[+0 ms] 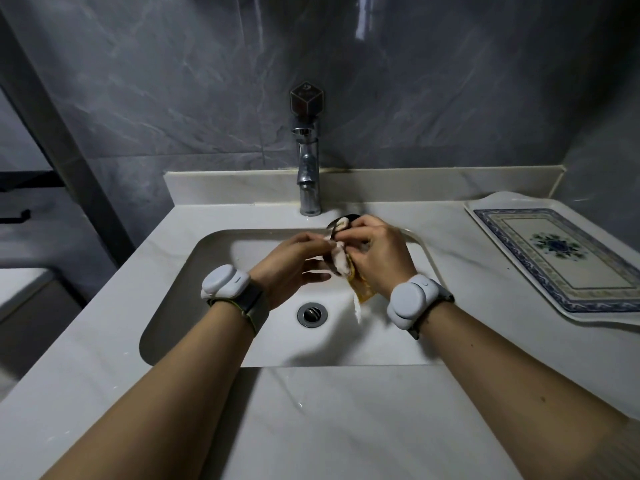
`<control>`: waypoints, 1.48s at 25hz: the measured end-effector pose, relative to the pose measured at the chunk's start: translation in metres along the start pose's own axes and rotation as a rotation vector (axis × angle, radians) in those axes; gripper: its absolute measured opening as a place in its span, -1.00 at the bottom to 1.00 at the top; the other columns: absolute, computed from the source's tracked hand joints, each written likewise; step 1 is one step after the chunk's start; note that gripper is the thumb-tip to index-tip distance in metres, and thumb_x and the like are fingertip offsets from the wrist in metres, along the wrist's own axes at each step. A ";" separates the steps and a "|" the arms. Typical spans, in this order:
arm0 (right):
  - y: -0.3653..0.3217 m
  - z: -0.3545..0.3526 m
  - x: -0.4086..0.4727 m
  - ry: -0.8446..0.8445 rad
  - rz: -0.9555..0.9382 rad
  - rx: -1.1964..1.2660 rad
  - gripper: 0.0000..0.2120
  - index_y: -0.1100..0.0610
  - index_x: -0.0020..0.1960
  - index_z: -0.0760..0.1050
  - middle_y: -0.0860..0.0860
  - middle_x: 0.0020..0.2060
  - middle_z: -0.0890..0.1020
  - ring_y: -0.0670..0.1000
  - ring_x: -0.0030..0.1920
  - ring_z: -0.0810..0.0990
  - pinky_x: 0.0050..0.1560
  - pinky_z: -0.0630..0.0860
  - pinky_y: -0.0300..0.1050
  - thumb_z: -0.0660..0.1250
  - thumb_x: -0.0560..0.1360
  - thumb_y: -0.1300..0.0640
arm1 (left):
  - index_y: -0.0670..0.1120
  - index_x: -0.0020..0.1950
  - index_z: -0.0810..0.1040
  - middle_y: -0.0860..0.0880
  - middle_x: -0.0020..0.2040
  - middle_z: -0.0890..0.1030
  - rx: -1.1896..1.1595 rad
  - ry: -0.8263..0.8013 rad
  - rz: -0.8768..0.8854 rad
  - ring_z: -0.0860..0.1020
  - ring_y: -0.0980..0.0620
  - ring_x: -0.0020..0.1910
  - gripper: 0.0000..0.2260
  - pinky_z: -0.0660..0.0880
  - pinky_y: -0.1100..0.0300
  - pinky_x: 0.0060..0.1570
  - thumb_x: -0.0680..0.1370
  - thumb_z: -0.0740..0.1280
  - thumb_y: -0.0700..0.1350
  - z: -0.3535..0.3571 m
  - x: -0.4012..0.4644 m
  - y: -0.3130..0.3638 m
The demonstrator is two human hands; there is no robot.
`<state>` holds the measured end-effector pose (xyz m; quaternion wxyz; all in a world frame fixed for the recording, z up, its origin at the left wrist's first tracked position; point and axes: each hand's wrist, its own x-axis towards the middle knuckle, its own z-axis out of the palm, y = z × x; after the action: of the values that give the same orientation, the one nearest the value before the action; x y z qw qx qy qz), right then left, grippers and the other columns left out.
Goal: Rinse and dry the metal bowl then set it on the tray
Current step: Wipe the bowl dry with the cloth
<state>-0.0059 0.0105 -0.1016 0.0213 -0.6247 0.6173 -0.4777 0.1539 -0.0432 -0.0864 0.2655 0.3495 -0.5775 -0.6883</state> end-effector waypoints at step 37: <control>-0.008 -0.011 0.003 -0.346 -0.290 -0.247 -0.76 0.08 0.12 0.68 0.05 0.10 0.65 0.12 0.08 0.55 0.06 0.48 0.05 0.39 0.50 0.25 | -0.14 0.26 0.60 -0.22 0.06 0.60 -0.079 0.070 -0.109 0.65 -0.15 -0.13 -0.61 0.64 0.05 -0.15 0.64 0.23 0.11 -0.006 0.001 -0.003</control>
<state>-0.0073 0.0163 -0.0895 -0.0183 -0.7770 0.5621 -0.2828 0.1578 -0.0467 -0.0900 0.2614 0.3932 -0.5204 -0.7115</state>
